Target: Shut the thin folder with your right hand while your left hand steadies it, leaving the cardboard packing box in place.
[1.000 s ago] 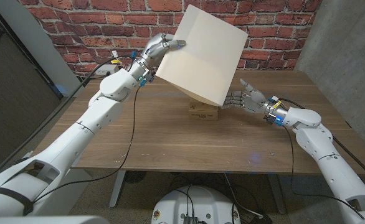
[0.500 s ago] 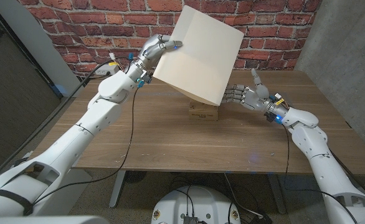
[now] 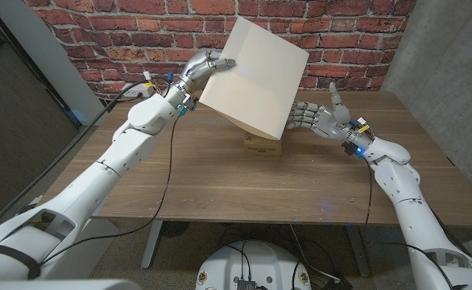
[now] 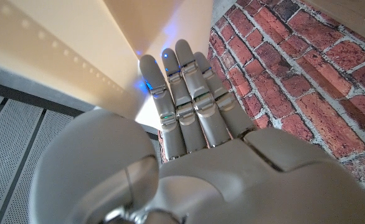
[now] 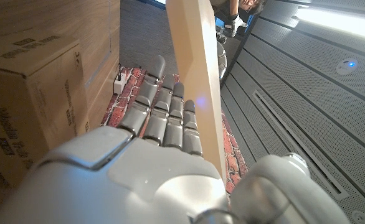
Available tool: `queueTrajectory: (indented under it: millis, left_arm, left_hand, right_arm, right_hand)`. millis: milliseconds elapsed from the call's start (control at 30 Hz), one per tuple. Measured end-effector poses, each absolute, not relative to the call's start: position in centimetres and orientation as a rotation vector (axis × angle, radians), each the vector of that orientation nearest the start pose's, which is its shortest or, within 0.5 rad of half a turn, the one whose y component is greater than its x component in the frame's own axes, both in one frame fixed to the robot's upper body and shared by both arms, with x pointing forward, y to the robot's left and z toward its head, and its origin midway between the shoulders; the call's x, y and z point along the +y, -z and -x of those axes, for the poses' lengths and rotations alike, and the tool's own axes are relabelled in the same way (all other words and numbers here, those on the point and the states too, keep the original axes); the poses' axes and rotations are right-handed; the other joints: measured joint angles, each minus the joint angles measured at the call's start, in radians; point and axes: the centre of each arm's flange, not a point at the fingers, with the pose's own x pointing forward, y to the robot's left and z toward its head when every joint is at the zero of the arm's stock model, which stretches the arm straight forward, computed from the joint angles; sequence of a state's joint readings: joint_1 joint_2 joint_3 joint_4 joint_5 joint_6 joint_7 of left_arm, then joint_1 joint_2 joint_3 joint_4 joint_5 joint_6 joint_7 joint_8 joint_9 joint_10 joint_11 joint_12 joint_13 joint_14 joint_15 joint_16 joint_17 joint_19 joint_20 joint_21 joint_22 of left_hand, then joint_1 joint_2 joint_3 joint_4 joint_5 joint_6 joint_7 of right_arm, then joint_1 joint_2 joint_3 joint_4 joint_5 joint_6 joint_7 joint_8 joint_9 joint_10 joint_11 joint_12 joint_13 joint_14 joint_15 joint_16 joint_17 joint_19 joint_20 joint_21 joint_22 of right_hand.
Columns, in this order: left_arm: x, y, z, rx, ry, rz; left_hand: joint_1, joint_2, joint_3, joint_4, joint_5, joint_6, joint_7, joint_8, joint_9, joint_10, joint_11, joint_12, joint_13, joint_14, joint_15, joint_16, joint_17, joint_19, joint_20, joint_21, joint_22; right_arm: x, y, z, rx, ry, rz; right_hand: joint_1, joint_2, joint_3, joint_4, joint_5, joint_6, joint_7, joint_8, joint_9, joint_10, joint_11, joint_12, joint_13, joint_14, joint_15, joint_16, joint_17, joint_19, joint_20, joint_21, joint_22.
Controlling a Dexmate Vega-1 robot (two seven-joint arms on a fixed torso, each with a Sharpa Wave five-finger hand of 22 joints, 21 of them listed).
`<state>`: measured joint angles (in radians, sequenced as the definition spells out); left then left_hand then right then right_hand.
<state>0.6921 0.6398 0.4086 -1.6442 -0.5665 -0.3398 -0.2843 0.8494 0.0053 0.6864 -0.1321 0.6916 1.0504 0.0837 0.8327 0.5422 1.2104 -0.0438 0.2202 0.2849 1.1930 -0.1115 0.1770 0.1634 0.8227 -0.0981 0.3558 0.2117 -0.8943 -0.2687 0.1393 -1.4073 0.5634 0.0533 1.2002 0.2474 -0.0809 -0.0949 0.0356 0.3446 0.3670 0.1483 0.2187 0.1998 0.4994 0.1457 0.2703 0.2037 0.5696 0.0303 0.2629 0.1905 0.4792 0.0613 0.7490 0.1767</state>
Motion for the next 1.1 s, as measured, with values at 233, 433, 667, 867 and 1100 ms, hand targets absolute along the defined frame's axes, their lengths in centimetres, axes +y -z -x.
queueTrajectory:
  millis: [233,433,667,867,1100]
  left_arm:
    - [20.2,-13.9,-55.1,-0.982,0.620,-0.329]
    - [19.7,-14.0,-55.5,-0.968,0.623,-0.343]
    - [19.0,-14.1,-55.7,-0.957,0.628,-0.366]
    - [18.5,-14.1,-55.8,-0.946,0.631,-0.391]
    - [18.2,-14.1,-56.1,-0.930,0.619,-0.420]
  left_hand:
    - [0.000,0.000,0.003,-0.003,-0.003,0.000,0.000,0.000,0.000,0.001,-0.001,0.000,0.001,0.000,0.000,0.000,0.000,-0.009,-0.002,0.000,0.000]
    - [-0.008,-0.008,0.010,-0.002,-0.003,0.000,0.000,0.002,0.000,0.001,-0.001,0.000,0.001,-0.002,-0.002,0.000,0.000,-0.011,0.000,0.008,0.000]
    - [-0.017,-0.004,0.015,0.001,-0.004,0.000,0.000,0.002,0.001,0.001,-0.002,0.000,0.001,-0.002,-0.001,0.000,0.000,-0.016,0.005,0.008,0.000]
    - [-0.017,-0.004,0.018,-0.002,-0.007,0.000,0.000,0.002,0.003,0.000,-0.003,0.000,0.001,-0.002,-0.001,0.000,0.000,-0.018,0.004,0.008,0.000]
    - [-0.017,-0.004,0.021,0.001,-0.007,0.002,-0.002,0.004,0.000,0.001,-0.005,0.000,0.001,-0.002,-0.001,0.000,0.000,-0.018,0.004,0.015,0.000]
  right_arm:
    - [-29.0,-0.6,-56.4,-0.790,-1.042,0.043]
    - [-29.2,-0.7,-56.1,-0.810,-1.027,0.023]
    - [-29.3,-0.8,-55.9,-0.815,-1.026,0.017]
    - [-29.3,-0.8,-55.8,-0.807,-1.037,0.031]
    - [-29.4,-0.9,-55.6,-0.786,-1.034,0.071]
  right_hand:
    - [0.027,0.019,-0.006,-0.006,0.000,0.048,-0.002,0.008,0.000,0.057,-0.016,0.015,-0.001,0.098,-0.042,0.019,0.000,0.103,-0.057,0.009,0.001]
    - [0.044,0.037,-0.001,-0.010,0.000,0.075,0.000,0.015,0.000,0.085,-0.018,0.019,-0.004,0.137,-0.059,0.019,-0.005,0.142,-0.094,0.014,0.003]
    - [0.139,0.098,0.037,-0.048,-0.016,0.068,0.006,0.005,-0.005,0.074,-0.007,0.013,-0.004,0.129,-0.052,0.007,-0.005,0.165,-0.117,0.008,0.003]
    - [0.160,0.101,0.047,-0.058,-0.023,0.057,0.005,-0.004,-0.005,0.066,0.005,0.007,-0.004,0.120,-0.050,0.003,-0.005,0.165,-0.117,0.008,0.000]
    - [0.176,0.108,0.052,-0.063,-0.039,0.054,0.009,-0.004,-0.005,0.065,0.006,0.003,-0.004,0.124,-0.046,-0.004,-0.005,0.207,-0.108,0.008,0.000]
